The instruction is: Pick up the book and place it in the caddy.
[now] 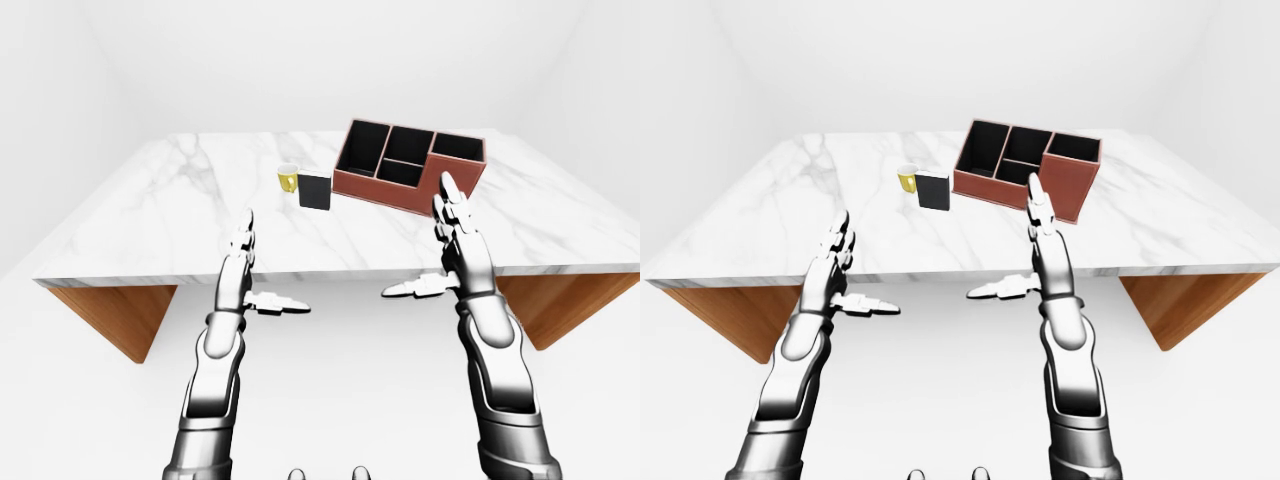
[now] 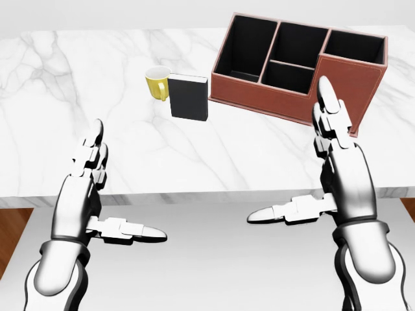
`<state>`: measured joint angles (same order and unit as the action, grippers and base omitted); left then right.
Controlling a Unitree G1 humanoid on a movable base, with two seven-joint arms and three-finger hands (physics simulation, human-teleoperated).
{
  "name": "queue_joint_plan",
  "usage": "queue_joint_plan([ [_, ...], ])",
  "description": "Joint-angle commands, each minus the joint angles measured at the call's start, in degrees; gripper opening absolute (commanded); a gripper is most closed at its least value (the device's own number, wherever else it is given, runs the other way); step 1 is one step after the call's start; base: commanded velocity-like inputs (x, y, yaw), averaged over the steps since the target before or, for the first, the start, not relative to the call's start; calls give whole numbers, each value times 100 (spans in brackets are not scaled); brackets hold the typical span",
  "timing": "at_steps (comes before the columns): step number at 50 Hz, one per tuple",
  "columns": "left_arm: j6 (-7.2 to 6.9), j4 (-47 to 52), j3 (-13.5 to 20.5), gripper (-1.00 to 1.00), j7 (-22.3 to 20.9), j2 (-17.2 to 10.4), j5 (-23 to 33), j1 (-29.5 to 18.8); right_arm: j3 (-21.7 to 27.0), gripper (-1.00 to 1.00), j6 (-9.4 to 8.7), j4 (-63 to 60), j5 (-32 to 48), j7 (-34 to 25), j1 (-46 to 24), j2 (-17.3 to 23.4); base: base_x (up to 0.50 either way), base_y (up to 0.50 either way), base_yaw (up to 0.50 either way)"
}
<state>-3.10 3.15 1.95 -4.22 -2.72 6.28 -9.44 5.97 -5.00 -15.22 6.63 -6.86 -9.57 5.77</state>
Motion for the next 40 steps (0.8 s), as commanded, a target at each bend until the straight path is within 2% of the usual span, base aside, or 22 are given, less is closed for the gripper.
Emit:
queue_joint_plan([
  [1,206,-80,35,100,38,-29,47,-156,121,100,0,-185,115,-114,-428,179,0,0,0],
  [3,227,-82,34,100,38,-32,48,-159,126,100,0,-241,121,-128,-447,183,0,0,0],
  [6,334,-107,35,100,43,-40,60,-176,135,100,0,-342,149,-145,-515,196,0,0,0],
  [13,409,-31,48,100,42,-27,3,-198,85,100,0,-455,222,-142,-500,172,0,0,0],
  [18,397,-21,76,100,100,-29,-53,-270,47,100,0,-576,284,-175,-509,151,0,0,0],
  [22,483,-59,112,100,202,-34,-95,-357,42,100,0,-619,307,-192,-516,141,0,0,0],
  [26,426,-20,144,100,294,-39,-227,-452,42,100,0,-615,316,-191,-501,130,0,0,0],
  [29,454,-24,166,100,403,-52,-246,-516,61,100,0,-622,301,-196,-499,132,0,0,0],
  [30,384,-6,198,100,438,-57,-310,-584,77,100,0,-633,295,-200,-496,142,0,0,0],
  [35,341,53,225,100,533,-76,-480,-676,84,100,0,-651,276,-203,-478,143,0,0,0],
  [38,230,160,227,100,554,-102,-540,-722,82,100,0,-592,266,-185,-458,134,0,0,0],
  [40,222,173,223,100,556,-108,-546,-724,77,100,0,-577,266,-179,-452,131,0,0,0],
])
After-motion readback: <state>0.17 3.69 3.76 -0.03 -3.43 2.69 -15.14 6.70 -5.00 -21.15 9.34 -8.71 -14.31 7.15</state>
